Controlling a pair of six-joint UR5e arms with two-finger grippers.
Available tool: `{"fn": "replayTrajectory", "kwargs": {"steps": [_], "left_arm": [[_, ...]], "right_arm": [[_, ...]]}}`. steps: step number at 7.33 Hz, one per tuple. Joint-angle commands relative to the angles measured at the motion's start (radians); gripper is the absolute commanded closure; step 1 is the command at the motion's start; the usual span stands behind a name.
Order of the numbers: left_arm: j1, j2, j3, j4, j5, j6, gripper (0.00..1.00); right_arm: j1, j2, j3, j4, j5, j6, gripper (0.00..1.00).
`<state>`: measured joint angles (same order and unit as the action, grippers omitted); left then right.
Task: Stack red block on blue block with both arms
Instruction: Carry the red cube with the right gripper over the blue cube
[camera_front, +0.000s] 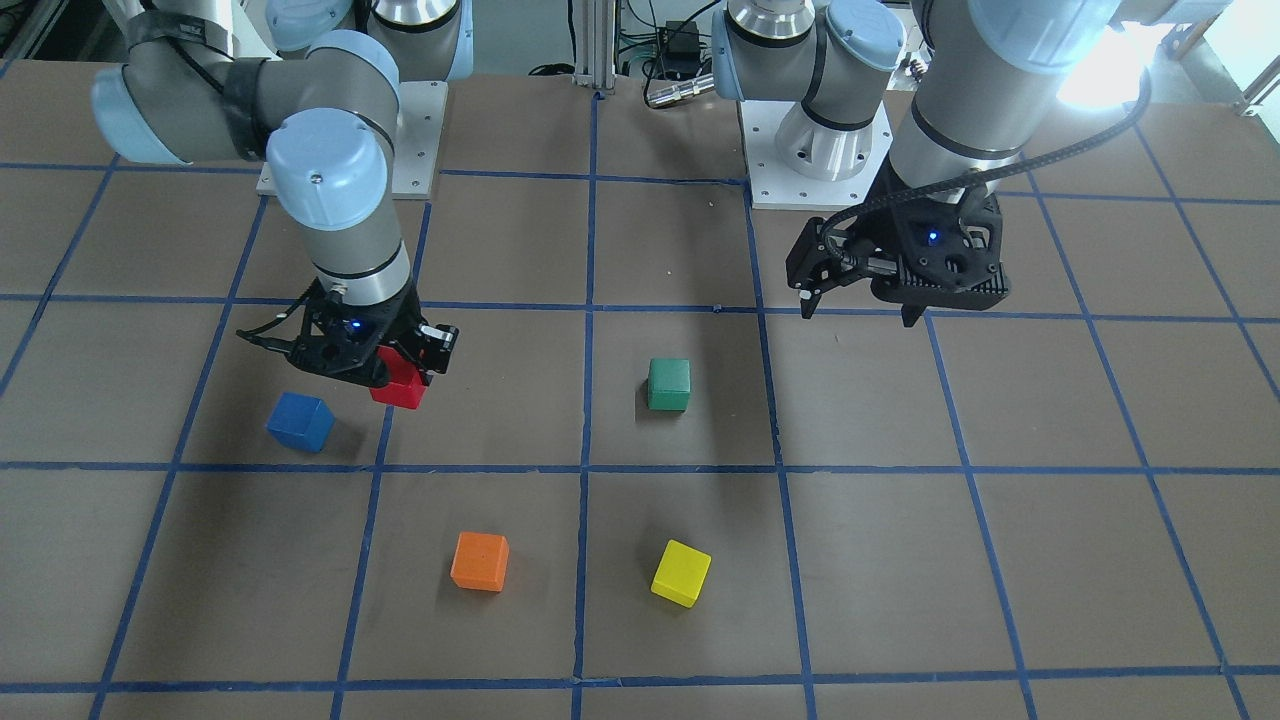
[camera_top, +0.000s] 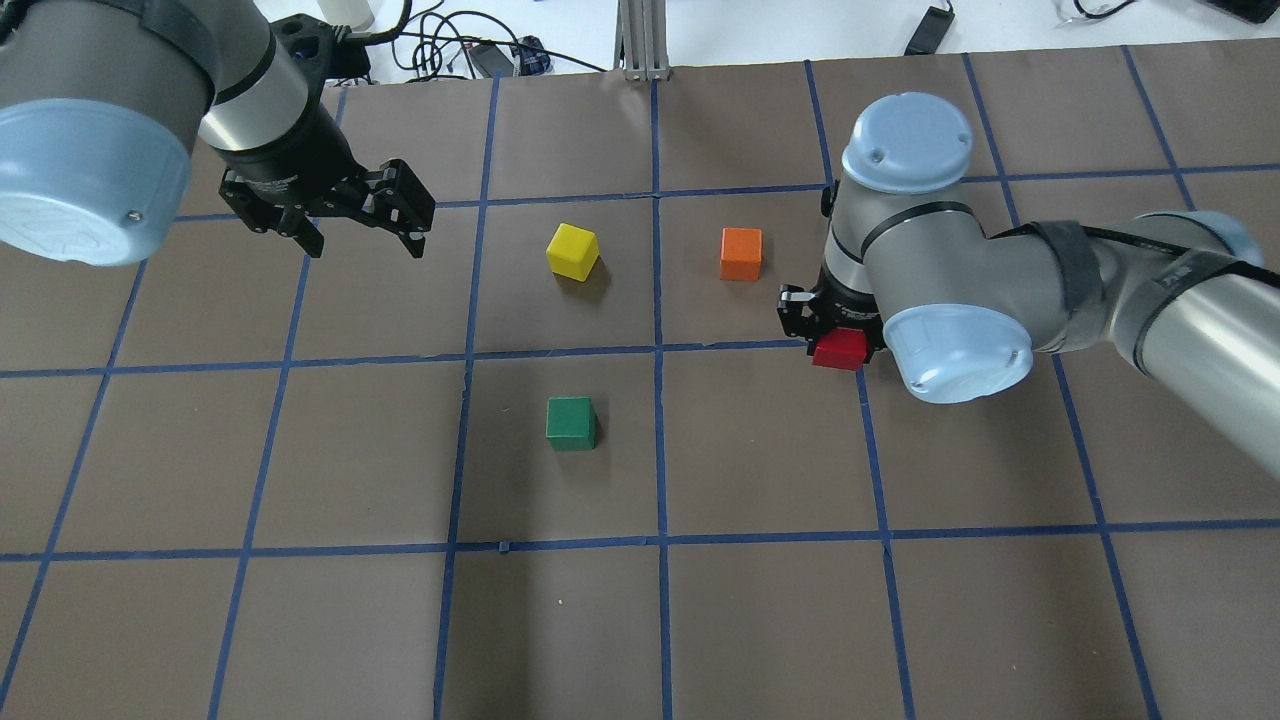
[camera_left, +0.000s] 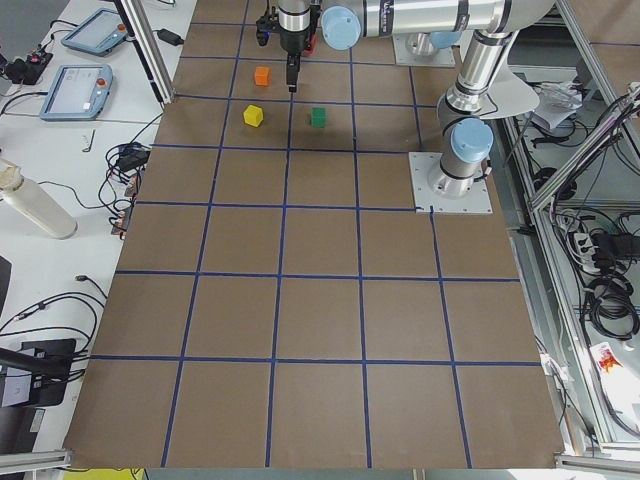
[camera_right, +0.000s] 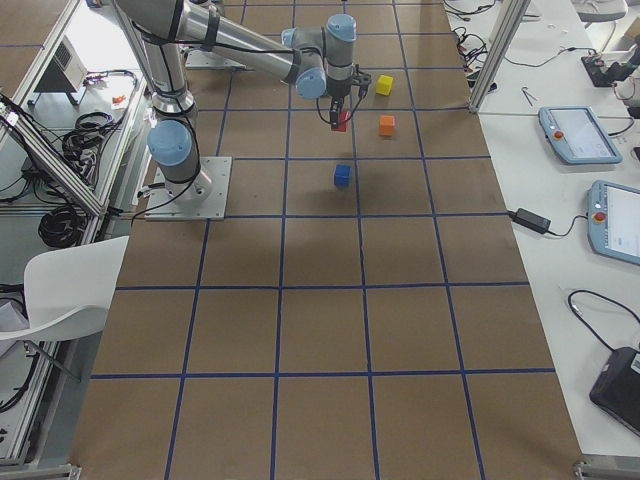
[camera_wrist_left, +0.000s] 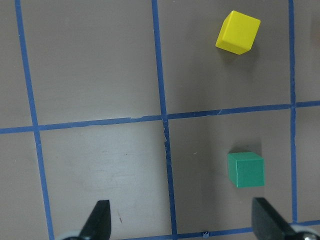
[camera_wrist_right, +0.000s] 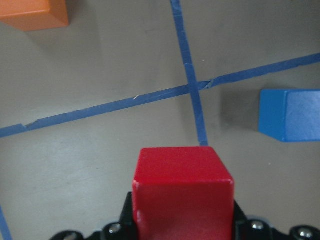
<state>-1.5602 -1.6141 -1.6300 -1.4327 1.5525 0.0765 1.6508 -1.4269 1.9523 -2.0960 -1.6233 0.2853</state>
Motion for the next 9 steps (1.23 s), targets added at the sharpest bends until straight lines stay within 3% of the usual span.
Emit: {"fn": "replayTrajectory", "kwargs": {"steps": [1, 4, 9], "left_arm": [[-0.001, -0.001, -0.001, 0.000, 0.001, 0.000, 0.00], [-0.001, -0.001, -0.002, -0.002, 0.001, 0.000, 0.00], [-0.001, -0.006, 0.001, 0.000, 0.001, -0.001, 0.00]], "right_arm": [[-0.119, -0.009, 0.017, 0.004, -0.006, -0.185, 0.84], [-0.233, -0.007, 0.025, -0.005, -0.001, -0.320, 0.84], [-0.250, 0.006, 0.053, -0.016, 0.007, -0.393, 0.84]]}}
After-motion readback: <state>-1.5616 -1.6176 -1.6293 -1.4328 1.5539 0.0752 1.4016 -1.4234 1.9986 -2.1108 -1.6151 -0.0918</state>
